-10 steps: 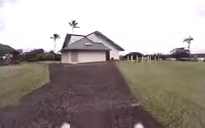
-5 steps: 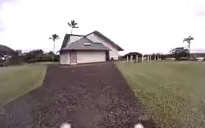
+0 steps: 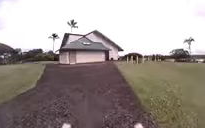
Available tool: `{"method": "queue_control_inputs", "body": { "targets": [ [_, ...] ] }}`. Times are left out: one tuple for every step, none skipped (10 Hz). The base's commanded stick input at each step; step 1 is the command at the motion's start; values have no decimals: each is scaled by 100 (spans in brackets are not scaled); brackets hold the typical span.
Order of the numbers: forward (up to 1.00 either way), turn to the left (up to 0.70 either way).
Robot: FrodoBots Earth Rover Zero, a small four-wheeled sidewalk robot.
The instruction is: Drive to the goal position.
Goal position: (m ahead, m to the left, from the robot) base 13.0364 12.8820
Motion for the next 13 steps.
{"method": "queue_control_inputs", "body": {
  "targets": [
    [70, 0],
    [70, 0],
    [70, 0],
    [70, 0],
    [70, 29],
    [70, 35],
    [70, 35],
    [70, 35],
    [70, 35],
    [70, 35],
    [70, 35],
    [70, 35],
    [70, 35]
  ]
}}
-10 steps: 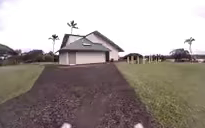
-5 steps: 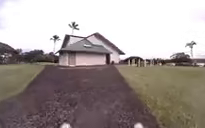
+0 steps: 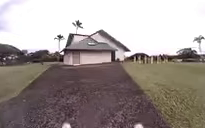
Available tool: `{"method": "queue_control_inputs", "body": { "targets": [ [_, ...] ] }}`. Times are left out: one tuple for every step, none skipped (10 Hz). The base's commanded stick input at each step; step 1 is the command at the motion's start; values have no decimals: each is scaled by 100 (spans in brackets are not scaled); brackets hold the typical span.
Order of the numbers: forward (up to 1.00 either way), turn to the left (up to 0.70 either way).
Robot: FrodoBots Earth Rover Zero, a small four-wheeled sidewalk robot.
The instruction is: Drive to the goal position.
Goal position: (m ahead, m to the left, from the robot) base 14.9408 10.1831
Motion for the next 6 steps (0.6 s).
{"method": "queue_control_inputs", "body": {
  "targets": [
    [70, 35],
    [70, 35],
    [70, 35],
    [70, 35],
    [70, 5],
    [70, 0]
  ]
}}
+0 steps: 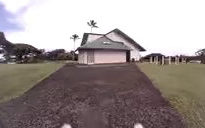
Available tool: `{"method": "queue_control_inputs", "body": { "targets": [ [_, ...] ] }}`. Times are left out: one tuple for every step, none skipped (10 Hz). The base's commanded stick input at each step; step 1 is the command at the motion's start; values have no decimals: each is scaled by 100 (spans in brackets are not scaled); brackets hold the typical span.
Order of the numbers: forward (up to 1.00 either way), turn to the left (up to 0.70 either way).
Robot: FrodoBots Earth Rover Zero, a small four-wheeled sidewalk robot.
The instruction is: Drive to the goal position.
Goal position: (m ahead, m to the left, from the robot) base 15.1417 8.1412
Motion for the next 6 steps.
{"method": "queue_control_inputs", "body": {
  "targets": [
    [70, 0],
    [70, 0],
    [70, 0],
    [70, 0],
    [70, 0],
    [70, 0]
  ]
}}
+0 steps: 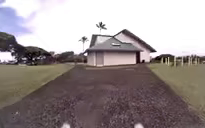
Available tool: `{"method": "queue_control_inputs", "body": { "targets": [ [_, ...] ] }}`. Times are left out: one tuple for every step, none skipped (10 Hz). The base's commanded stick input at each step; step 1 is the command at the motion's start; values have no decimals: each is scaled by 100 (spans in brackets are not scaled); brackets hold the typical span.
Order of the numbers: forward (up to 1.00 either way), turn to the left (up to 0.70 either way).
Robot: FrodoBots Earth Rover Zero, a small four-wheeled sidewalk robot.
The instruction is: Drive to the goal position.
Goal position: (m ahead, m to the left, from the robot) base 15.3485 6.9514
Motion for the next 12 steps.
{"method": "queue_control_inputs", "body": {
  "targets": [
    [70, 0],
    [70, 0],
    [70, 0],
    [70, 0],
    [70, 3],
    [70, 2],
    [70, 0],
    [70, 0],
    [70, 0],
    [70, 0],
    [70, 0],
    [70, 0]
  ]
}}
